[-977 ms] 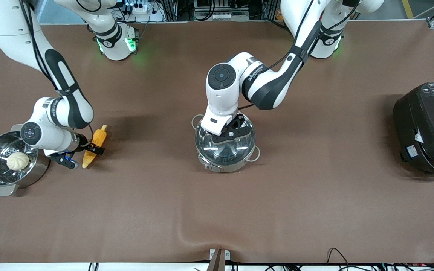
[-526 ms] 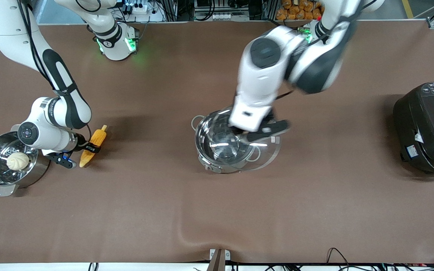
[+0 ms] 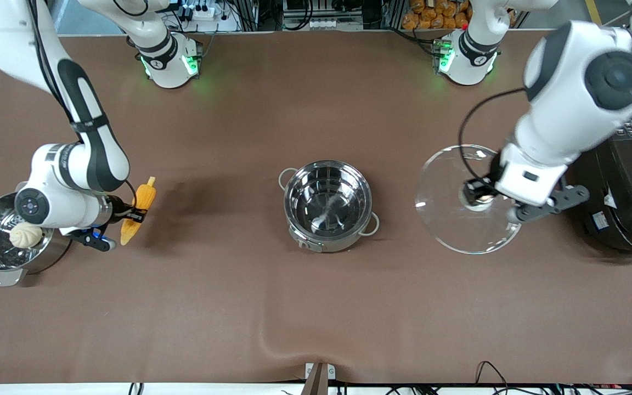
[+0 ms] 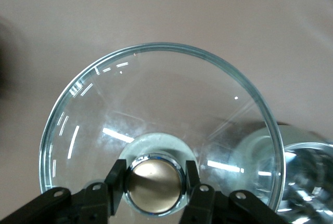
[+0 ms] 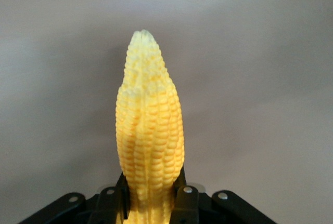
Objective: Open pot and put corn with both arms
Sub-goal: 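Lower the lid beside the pot while the right gripper carries corn over pot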
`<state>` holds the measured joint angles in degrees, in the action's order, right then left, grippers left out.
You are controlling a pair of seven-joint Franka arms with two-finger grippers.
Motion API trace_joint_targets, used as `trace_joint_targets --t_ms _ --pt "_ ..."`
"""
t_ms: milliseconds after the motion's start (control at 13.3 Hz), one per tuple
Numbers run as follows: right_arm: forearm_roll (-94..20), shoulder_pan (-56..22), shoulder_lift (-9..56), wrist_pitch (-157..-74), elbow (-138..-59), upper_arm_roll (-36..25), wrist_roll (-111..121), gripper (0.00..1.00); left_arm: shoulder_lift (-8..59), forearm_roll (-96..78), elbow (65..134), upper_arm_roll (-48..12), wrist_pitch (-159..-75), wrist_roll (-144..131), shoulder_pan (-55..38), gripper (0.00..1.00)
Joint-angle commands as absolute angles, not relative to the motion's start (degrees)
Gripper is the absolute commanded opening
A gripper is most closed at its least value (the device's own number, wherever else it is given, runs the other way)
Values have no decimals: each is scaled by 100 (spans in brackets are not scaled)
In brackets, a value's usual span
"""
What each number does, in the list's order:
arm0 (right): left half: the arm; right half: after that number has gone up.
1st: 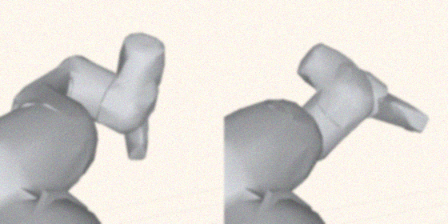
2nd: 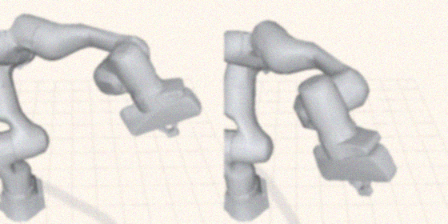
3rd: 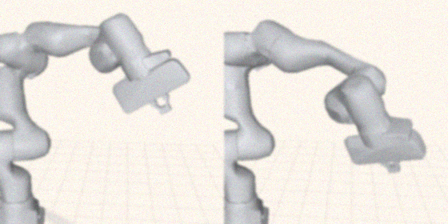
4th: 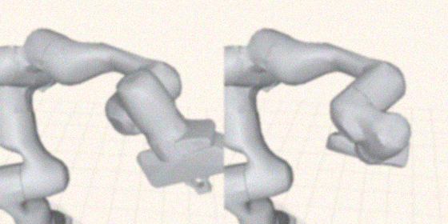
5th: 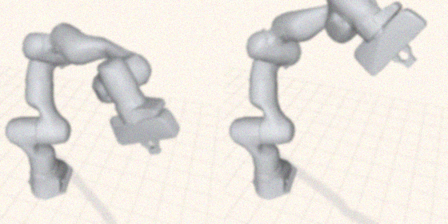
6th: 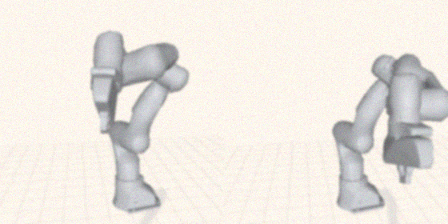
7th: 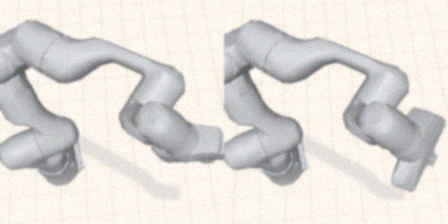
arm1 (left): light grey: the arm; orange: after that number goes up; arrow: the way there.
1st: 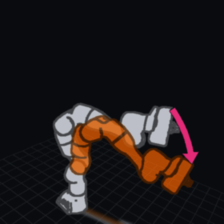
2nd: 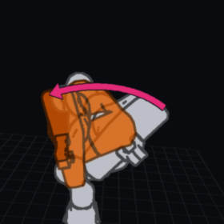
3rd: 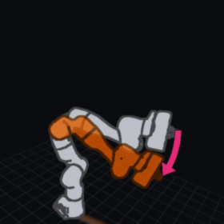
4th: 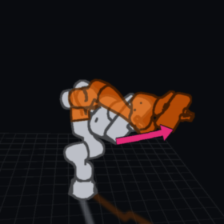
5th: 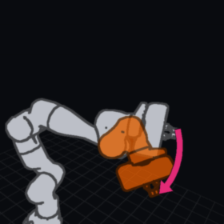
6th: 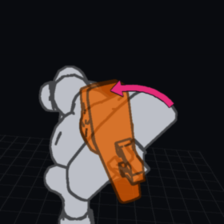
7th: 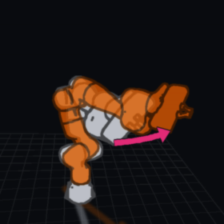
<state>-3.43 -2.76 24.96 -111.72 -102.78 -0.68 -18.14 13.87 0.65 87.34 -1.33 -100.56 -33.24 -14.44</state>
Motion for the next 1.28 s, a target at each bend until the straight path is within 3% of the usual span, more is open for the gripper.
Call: trace_joint_targets --t_ms 0,226,526,677,827,1053,1128,1203 --pt "-360 -1226 2478 -10337 -9083 -88 -1942 6 1213 35 9612 -202 -10605 -3077 -1065 0" --pt "-387 -2527 2645 -10441 -8430 -105 -2407 9 1046 44 11009 -193 -12142 -2857 -914 0" --pt "-430 -3944 2786 -11591 -8227 -97 -3371 7 1203 323 12451 -176 -14083 -2848 -835 0" --pt "-439 -4392 3057 -12099 -8148 -97 -3891 7 1309 745 12796 -185 -14746 -2848 -686 0" --pt "-422 -4579 3645 -12733 -7780 -105 -4253 8 1380 1010 12832 -185 -14827 -2856 -668 0" --pt "-369 -4518 3937 -12762 -7559 -132 -4272 22 1608 1028 12823 -185 -14932 -2865 -668 0" --pt "-369 -4474 3937 -12770 -7541 -141 -4237 22 1678 1037 12806 -176 -14933 -2865 -668 5" --pt "-369 -4448 3937 -12779 -7532 -149 -4236 29 1696 1037 12788 -176 -14933 -2874 -668 31"
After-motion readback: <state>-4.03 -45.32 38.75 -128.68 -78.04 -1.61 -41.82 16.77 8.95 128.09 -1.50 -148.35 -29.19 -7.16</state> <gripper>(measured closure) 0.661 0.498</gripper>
